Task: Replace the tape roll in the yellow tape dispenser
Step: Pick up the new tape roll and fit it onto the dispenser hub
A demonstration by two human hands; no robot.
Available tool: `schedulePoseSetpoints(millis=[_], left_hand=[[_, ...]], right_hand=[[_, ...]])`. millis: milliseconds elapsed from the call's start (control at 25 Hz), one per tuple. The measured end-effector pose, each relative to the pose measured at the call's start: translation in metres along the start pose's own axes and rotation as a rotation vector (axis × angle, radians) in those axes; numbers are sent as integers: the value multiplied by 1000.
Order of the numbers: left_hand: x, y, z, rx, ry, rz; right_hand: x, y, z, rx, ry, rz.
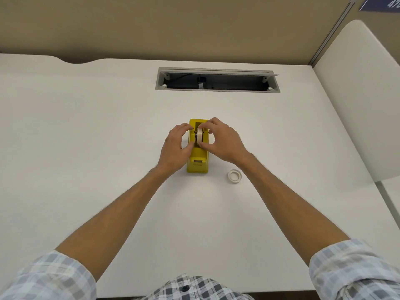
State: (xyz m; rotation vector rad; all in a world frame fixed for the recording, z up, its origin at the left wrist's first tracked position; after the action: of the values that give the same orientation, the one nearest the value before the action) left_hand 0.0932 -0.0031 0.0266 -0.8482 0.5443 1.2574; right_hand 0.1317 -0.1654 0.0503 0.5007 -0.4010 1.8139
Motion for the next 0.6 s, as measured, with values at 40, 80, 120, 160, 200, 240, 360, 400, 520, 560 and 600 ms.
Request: schedulePoseSetpoints(millis=[40, 80, 120, 160, 200, 240, 360, 400, 520, 560, 600], left_hand=[[1, 3, 0, -1, 3, 6], [2, 6, -1, -5, 6, 12], [3, 8, -1, -10, 9, 17], [4, 10, 0, -16, 9, 18], [4, 10, 0, -19, 5, 15], [3, 9, 0, -15, -1, 8], [0, -2, 0, 55, -27, 7], [-1, -7, 0, 93, -37, 15], [-1, -17, 0, 203, -66, 41], [-1, -19, -1, 224, -73, 46], [-1, -20, -2, 235, -72, 53]], right_hand=[[0, 2, 0, -8, 2, 5], [0, 4, 0, -20, 0, 11], [0, 6, -1, -37, -7, 19], [1, 7, -1, -58, -17, 27], [1, 8, -1, -84, -26, 31], [2, 9, -1, -111, -27, 32], [6, 8, 3, -188, 50, 64], [7, 8, 5, -209, 90, 85], [13, 5, 7, -225, 201, 127], [14, 5, 7, -218, 233, 136], [15, 4, 7, -213, 256, 140]])
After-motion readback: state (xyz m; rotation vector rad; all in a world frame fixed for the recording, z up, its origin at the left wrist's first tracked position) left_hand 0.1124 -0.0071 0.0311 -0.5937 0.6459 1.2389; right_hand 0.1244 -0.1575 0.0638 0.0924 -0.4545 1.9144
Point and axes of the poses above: each hand's wrist, its own y-axis away from the middle knuckle, its own z-axis out of the back of the hand, x = y × z, the point moved 2 cm from there along -y, towards the middle knuckle, and after that the axes turned 10 degrees about -z, right-handed, at the moved point
